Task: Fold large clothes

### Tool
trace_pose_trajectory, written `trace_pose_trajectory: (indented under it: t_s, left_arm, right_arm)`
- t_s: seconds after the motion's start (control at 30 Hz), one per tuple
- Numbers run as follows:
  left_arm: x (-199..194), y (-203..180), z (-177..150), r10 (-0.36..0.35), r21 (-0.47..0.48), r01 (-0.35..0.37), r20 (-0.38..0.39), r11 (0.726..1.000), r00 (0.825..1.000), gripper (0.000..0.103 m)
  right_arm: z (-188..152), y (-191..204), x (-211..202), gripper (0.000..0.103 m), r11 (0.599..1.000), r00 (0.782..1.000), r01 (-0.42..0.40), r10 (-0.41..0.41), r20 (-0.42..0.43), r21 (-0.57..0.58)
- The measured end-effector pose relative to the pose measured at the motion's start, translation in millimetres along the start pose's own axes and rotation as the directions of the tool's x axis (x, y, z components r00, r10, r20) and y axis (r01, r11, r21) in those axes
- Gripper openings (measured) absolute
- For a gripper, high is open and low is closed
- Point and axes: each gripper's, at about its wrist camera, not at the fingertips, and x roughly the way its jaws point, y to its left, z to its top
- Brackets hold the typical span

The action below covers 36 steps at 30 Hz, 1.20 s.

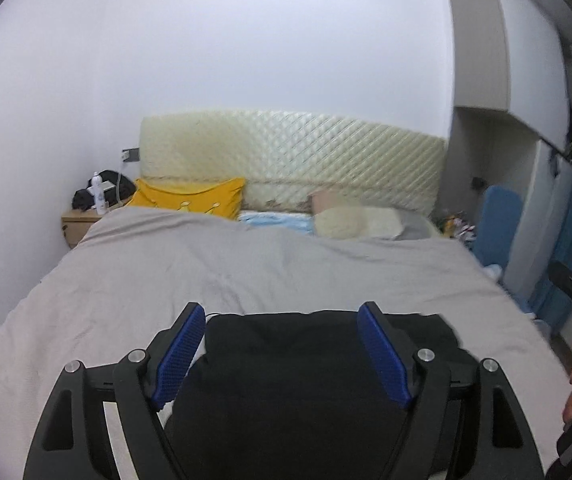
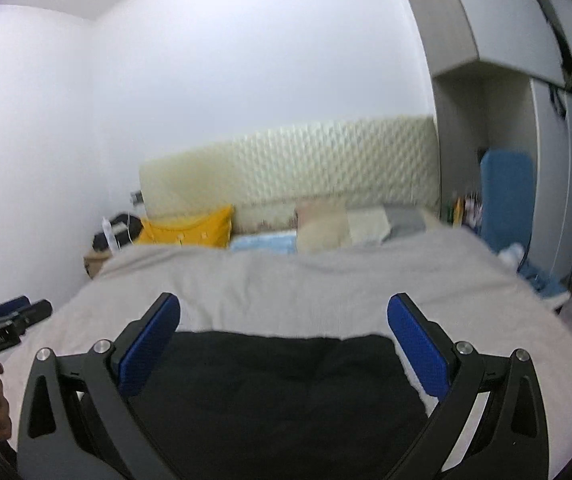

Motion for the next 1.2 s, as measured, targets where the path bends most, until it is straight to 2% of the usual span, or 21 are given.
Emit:
trace_pose_trajectory:
  t_s: [0.1,0.3,0.47,0.7,0.87,1.07,1.2]
  left_arm:
    - [-40,-5,1,-0.029,-0.021,0.029,0.028,0.999,0.999,0.078]
    - [-124,-16,-4,0.01,-0.011,-0.008,0.122,1.0,0.992,0.079]
    - [-171,-24,-15,0.002,0.005,-0.003,0.136,1.0,0.991,0.084]
    - [-188,-16,-44,0.035,0.006,-0.036,0.096,0.999,0.995,0.084]
    - [-189,-13,-71,0.033,-0.007,-0.033,0.051,0.999,0.998,0.084]
    - [-183,-20,-98,0.024,0.012,-0.024,-0.011,1.0,1.0,0.084]
    - [-171,-19,-110,0.027,-0.001,-0.027,-0.028,1.0,0.999,0.084]
  right_arm:
    - [13,15,-45,0.103,0.999,0.999,-0.016,0.018,0.047,-0.033]
    - [14,31,-125,0.103,0.998,0.985,-0.052,0.056,0.163,-0.028]
    - [9,41,-178,0.103,0.997,0.981,-0.06,0.067,0.182,-0.043]
    - [-18,50,-212,0.103,0.997,0.986,-0.06,0.067,0.155,-0.054]
    - [-54,57,-207,0.103,0.996,0.997,-0.055,0.058,0.047,-0.074]
    - [-92,57,-200,0.103,0.996,0.997,-0.05,0.045,-0.067,-0.071]
    - [-108,52,-200,0.103,0.998,0.996,-0.031,0.026,-0.088,-0.053]
